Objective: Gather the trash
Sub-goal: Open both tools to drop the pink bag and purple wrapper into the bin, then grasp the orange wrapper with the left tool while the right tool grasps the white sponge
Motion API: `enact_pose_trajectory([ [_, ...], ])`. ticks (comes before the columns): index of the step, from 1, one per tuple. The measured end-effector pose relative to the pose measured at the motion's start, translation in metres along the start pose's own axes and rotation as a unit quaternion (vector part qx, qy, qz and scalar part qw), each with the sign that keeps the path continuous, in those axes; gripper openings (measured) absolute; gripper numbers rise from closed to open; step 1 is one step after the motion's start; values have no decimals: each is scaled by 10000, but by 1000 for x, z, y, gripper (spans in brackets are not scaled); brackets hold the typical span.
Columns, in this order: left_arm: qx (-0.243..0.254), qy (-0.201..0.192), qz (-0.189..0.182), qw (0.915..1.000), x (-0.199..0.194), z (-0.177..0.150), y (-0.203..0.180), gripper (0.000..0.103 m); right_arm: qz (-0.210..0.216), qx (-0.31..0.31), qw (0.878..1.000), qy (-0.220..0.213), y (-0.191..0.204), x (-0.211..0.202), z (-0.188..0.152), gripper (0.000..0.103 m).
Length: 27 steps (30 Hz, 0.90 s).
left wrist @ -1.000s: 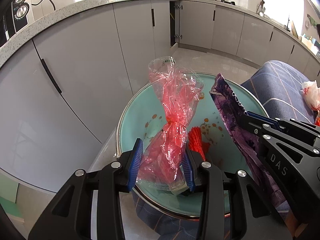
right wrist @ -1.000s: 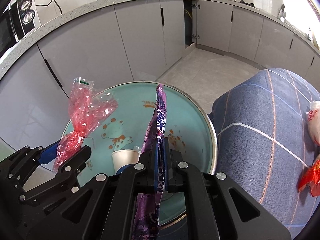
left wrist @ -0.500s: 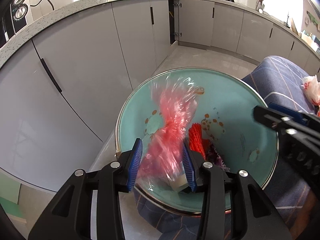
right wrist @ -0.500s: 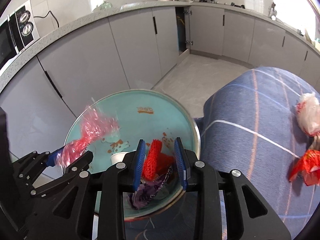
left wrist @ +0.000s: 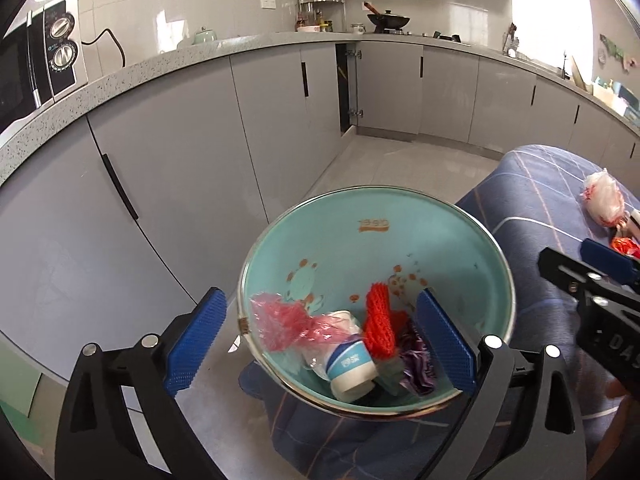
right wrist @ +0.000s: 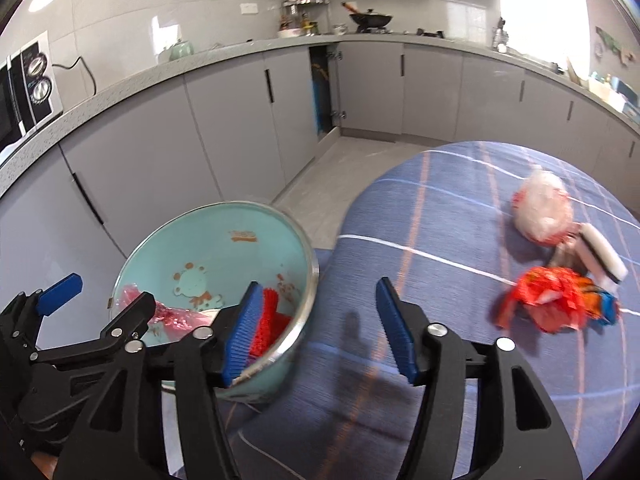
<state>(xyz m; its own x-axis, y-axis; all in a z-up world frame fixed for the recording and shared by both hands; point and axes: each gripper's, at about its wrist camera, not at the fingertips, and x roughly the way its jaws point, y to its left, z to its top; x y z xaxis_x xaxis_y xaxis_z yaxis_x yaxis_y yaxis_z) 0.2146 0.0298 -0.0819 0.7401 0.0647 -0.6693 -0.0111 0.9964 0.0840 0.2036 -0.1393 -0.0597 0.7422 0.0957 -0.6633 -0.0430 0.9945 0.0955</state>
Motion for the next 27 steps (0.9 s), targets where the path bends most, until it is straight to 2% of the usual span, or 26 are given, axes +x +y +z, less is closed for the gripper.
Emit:
enact_pose_trajectory([
  [4,-163,204,-255,9993,-2,-4,-16,94,-211,39,9997,-126,-19,-17,-6,60],
  [7,-51,249,-371,9990,-5,-4,-32,94,-401,71,9990,-206,-34,-27,-12,60],
  [18,563,-97,-614,9965,-36,0,-91,94,-843,438,9948,-364,-98,-64,-30,62],
  [27,1266,-355,-1206,9840,-54,17,-159,94,-1318,667,9881,-427,-162,-85,-35,61],
])
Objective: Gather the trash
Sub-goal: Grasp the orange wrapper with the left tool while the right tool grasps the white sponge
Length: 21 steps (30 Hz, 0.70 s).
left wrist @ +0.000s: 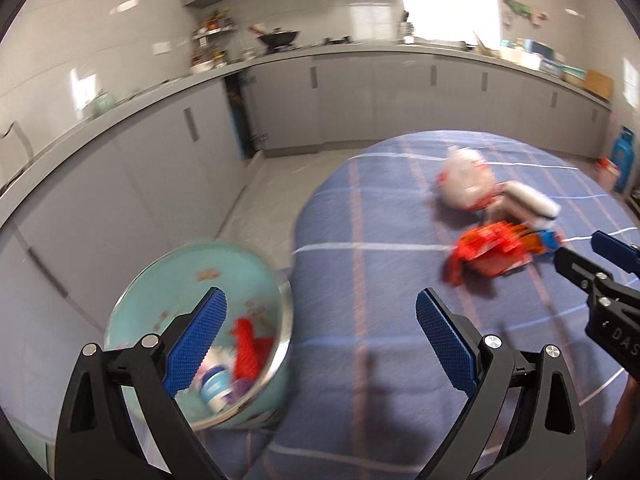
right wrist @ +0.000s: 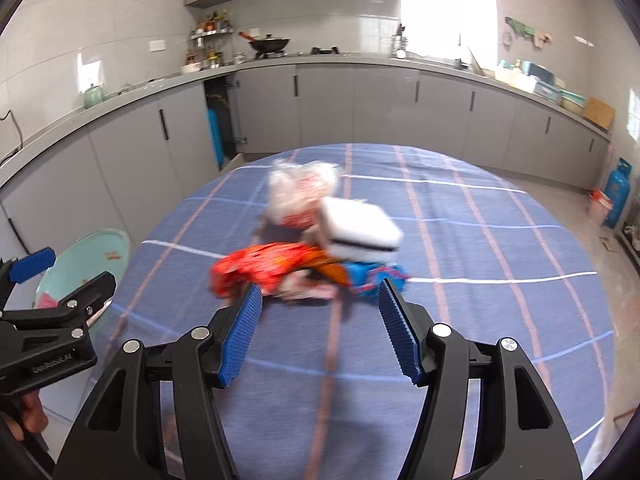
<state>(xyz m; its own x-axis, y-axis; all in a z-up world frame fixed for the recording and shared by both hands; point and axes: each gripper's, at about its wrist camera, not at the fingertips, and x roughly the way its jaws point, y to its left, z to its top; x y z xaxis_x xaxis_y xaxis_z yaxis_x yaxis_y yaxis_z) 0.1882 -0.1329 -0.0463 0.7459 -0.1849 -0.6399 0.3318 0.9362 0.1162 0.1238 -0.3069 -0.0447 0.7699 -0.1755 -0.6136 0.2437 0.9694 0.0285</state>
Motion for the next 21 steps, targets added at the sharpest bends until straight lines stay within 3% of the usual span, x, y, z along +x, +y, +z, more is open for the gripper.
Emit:
enact_pose_trajectory([
  [11,745,-137,-890,9931,29,43,-82,94,88,292,9995,91,-53,-2,4,61],
  [17,1073,281,-903,9897,61,44,-112,93,21,338,9993,158,-70,2,7,61],
  [18,1110,381,-879,9892,67,42,-116,90,25,360,9992,173,-73,3,6,61],
  [21,1095,720,-988,9864,81,38,-120,65,111,413,9989,207,-78,5,5,61],
])
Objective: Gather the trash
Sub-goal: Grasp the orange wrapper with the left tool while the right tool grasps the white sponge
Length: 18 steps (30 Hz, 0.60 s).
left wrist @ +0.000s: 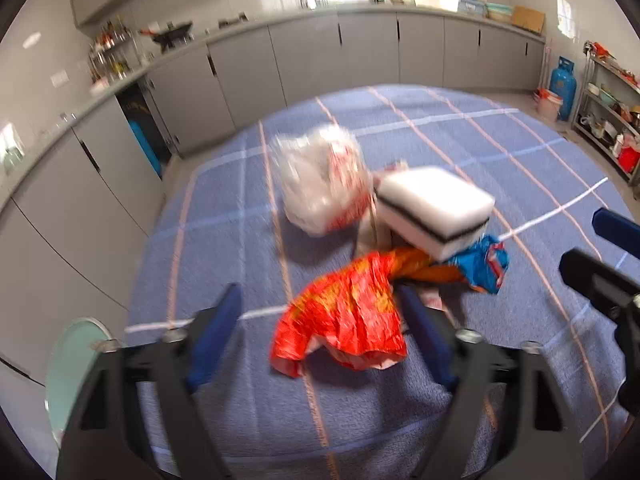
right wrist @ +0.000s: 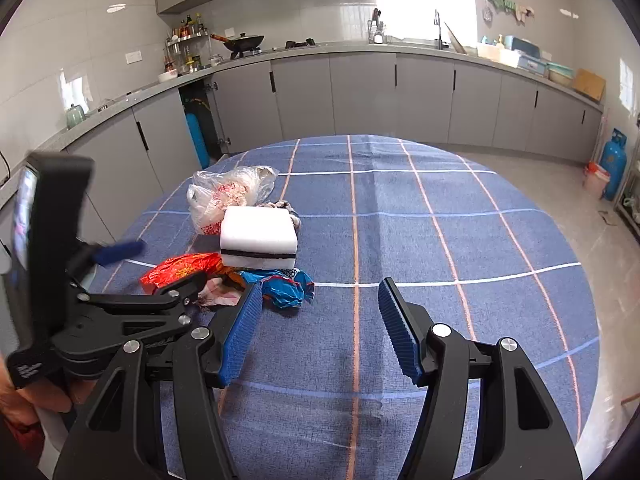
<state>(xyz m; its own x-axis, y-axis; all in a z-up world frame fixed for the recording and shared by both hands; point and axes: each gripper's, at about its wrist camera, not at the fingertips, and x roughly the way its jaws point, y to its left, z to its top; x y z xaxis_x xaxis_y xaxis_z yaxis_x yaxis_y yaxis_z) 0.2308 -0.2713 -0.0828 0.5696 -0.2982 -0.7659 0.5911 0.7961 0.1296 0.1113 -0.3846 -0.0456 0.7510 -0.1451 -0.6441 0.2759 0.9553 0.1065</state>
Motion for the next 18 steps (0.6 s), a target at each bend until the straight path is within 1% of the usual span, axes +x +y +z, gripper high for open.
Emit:
enact_pose_trajectory([
  [1,-45,48,-61,10000,2,-1,1,55,44,23,10000,16,0,1,1,61],
  [2,-110,86,-166,9998,4,-4,3,49,114,58,9999,39,-1,2,2,61],
  [4,-144,54,-242,9996,3,-8,7,34,190,61,9998,54,0,4,7,61],
  [5,-141,8,-267,9995,1,-9,8,29,214,38,9997,57,1,6,10,61],
  [6,-148,-40,-298,9994,-3,-11,10,27,245,20,9997,72,4,9,13,62],
  [8,-212,-143,-362,9990,-13,-16,14,25,375,32,9992,129,8,16,20,62],
  [10,-233,-266,-337,9988,-26,-22,19,25,458,43,9988,170,12,23,24,62],
  [12,-244,-367,-299,9986,-38,-28,23,25,536,38,9983,235,19,32,29,71],
  [15,-408,-462,-274,9977,-53,-39,33,25,713,163,9964,435,27,48,33,71],
  [18,-644,-537,-131,9964,-66,-51,48,25,705,298,9948,667,28,64,33,71],
])
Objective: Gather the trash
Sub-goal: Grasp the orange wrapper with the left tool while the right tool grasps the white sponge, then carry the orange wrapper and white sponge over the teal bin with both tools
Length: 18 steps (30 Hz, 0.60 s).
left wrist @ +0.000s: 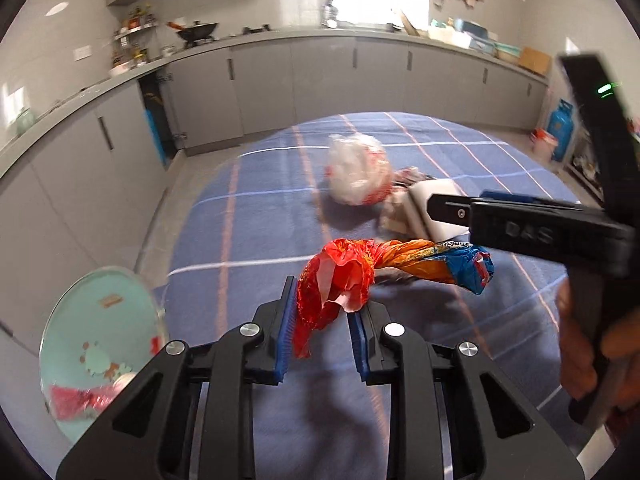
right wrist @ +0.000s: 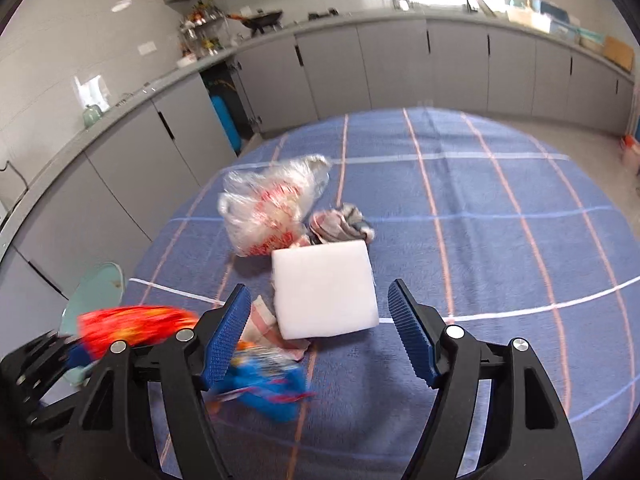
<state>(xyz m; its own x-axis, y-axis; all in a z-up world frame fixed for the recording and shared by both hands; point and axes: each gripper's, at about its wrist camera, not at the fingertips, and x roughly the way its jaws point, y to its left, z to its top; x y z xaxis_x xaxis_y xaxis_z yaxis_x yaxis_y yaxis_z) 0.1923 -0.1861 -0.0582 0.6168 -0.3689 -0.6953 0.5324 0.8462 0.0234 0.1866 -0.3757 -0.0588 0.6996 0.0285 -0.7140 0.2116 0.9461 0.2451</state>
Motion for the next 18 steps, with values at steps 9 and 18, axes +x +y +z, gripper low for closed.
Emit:
enact_pose_trajectory([
  [9,-790,-377,655,9940,-35,-10,54,25,-331,-71,9992,233,11,13,-11,55],
  [18,-1010,-624,1097,9869,-60,-13,79,25,-920,-340,9945,-355,38,-32,-25,51],
])
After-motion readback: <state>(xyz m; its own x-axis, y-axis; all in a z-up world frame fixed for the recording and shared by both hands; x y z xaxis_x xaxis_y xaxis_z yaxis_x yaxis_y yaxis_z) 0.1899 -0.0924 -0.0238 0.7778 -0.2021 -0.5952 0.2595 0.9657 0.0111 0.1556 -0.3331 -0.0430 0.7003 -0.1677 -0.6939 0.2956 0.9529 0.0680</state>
